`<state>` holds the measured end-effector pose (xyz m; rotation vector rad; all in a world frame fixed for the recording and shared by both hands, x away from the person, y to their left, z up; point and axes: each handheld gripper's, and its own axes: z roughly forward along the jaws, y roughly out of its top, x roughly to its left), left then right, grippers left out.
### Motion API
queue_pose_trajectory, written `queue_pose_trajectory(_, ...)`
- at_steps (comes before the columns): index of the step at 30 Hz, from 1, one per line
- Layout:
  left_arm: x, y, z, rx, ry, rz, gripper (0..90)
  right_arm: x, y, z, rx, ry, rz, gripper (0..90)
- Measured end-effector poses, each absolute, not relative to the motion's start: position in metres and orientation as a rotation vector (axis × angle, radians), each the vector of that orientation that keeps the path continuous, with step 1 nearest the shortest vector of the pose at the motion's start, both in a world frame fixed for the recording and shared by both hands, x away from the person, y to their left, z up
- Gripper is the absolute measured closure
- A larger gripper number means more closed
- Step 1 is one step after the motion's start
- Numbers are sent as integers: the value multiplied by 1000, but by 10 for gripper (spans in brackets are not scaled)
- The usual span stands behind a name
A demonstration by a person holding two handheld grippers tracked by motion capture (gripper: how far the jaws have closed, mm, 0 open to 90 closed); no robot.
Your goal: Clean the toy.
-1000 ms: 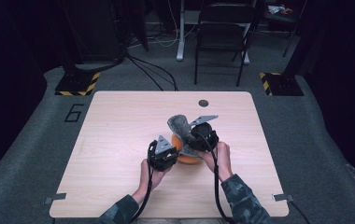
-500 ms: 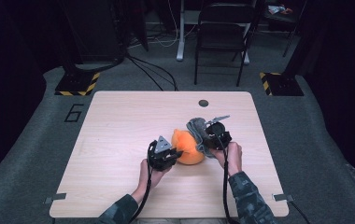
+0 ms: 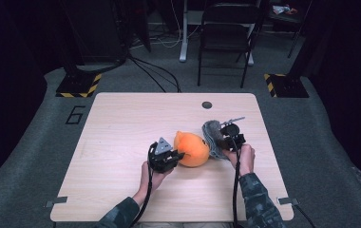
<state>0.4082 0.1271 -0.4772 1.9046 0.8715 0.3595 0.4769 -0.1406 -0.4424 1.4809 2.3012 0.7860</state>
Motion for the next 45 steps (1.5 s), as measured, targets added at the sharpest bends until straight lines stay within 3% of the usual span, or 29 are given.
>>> queue_pose_trajectory(5,408,127,-477,1905,872,363,763,460,-123,-403,1350,2304,952,787)
queue_pose_trajectory(9,409,128,-477,1917,858,373,734,456,-96,-413,1268,2415,899,788)
queue_pose_trajectory(16,404,128,-477,1953,844,417,451,461,-97,-426,1297,2397,868,788)
queue_pose_trajectory(19,404,123,-480,1992,825,435,438,461,-98,-429,1293,2394,870,788)
queue_pose_trajectory(24,406,120,-484,1983,817,463,677,461,-97,-431,1295,2382,870,788)
queue_pose_trajectory(27,405,120,-483,1982,824,476,759,461,-98,-428,1301,2373,890,788)
queue_pose_trajectory(39,401,119,-475,1944,810,457,799,435,-77,-383,1136,2387,1094,787)
queue_pose_trajectory(45,401,118,-476,1951,820,436,796,430,-56,-394,1067,2422,996,787)
